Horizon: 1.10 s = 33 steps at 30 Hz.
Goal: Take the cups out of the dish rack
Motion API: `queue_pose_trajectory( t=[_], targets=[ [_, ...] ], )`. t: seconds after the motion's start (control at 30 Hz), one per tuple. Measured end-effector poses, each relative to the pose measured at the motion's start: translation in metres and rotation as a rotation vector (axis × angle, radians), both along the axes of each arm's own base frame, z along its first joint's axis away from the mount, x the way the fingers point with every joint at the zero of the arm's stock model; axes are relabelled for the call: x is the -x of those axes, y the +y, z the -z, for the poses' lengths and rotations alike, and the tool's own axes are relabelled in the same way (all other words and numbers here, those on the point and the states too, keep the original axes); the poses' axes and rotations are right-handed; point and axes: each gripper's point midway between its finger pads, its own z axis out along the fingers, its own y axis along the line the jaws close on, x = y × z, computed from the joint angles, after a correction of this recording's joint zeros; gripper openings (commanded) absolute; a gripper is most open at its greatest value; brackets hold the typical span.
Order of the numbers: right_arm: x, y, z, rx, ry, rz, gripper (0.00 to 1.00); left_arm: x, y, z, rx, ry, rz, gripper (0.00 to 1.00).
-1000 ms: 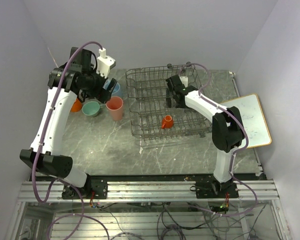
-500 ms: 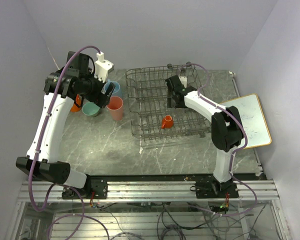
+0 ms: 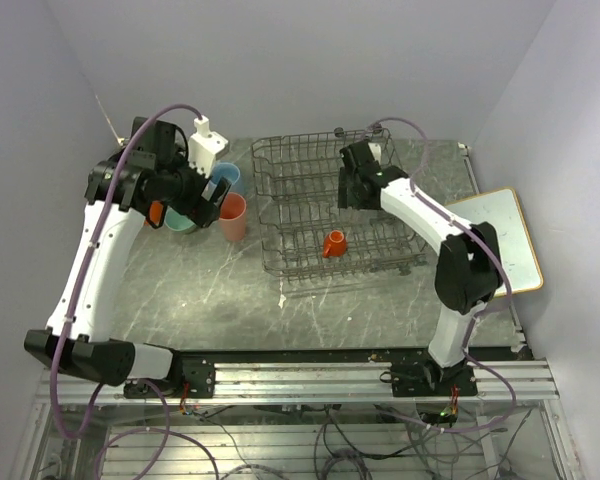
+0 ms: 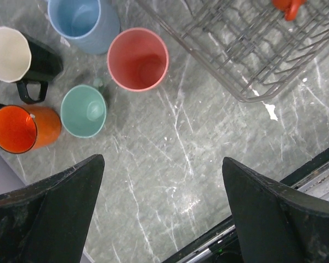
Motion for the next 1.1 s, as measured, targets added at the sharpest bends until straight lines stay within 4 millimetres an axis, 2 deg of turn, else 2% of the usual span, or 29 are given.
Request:
queue_pose_trajectory(
  t=[0.07,0.17,0.3,0.43,0.6,0.73,0.87,1.0,1.1],
  targets=[
    [0.0,0.003,-0.019,-0.029,-0.029,-0.01,0.27,0.005,-0.003,-0.006,0.02,-0.035,0.026,1.0],
    [-0.001,0.01,-0.06,-0.095,-0.098,-0.032,0.27,0.012,-0.007,-0.013,0.044,-0.087,0.067,1.0],
    [0.002,0.026,-0.102,-0.208,-0.165,-0.082,0.26,0.018,-0.014,-0.009,0.069,-0.117,0.125,1.0],
    [0.018,0.049,-0.132,-0.358,-0.179,-0.162,0.24,0.022,-0.023,0.0,0.094,-0.128,0.19,1.0],
    [0.043,0.089,-0.166,-0.599,-0.182,-0.294,0.23,0.022,-0.032,-0.007,0.116,-0.208,0.274,0.98],
    [0.07,0.128,-0.179,-0.809,-0.141,-0.422,0.22,0.027,-0.036,-0.003,0.11,-0.284,0.35,0.98],
    [0.107,0.173,-0.177,-1.036,-0.026,-0.553,0.22,0.034,-0.043,0.0,0.126,-0.31,0.414,0.97],
    [0.138,0.197,-0.177,-1.213,0.092,-0.621,0.21,0.034,-0.051,-0.012,0.157,-0.375,0.457,0.96],
    [0.154,0.21,-0.194,-1.337,0.129,-0.673,0.21,0.039,-0.054,-0.023,0.175,-0.427,0.485,0.96]
  ],
)
